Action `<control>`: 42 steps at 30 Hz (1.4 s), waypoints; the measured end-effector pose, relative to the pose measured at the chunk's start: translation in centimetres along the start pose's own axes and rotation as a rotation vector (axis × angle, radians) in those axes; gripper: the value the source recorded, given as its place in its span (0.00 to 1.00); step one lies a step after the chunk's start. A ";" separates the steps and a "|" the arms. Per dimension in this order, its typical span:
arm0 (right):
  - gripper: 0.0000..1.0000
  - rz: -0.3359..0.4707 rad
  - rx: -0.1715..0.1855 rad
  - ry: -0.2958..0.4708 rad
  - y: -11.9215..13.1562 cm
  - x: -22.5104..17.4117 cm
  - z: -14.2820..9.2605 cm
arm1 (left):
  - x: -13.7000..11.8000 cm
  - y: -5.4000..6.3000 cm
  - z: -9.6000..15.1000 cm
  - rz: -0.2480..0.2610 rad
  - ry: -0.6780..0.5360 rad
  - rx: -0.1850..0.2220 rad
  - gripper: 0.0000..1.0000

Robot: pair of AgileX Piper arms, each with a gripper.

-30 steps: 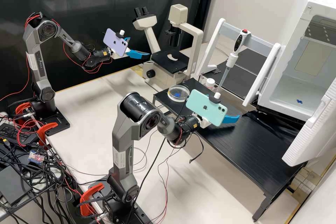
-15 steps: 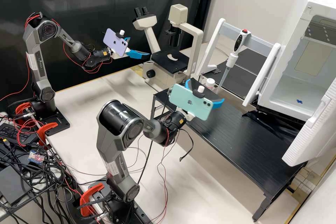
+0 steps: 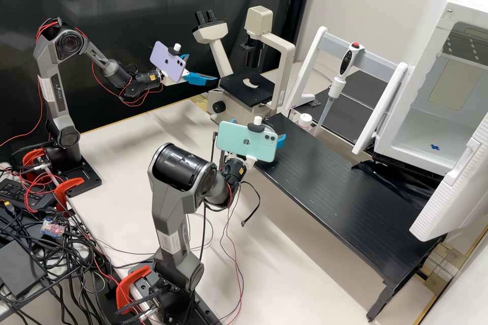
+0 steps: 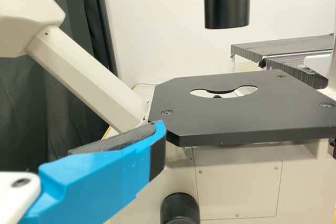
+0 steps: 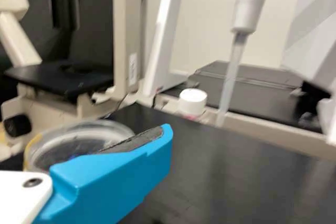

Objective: Move the petri dish to the incubator

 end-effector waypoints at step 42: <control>0.00 -0.012 0.031 -0.041 -0.9 1.1 1.3 | 0.0 0.0 0.0 0.000 0.000 0.000 1.00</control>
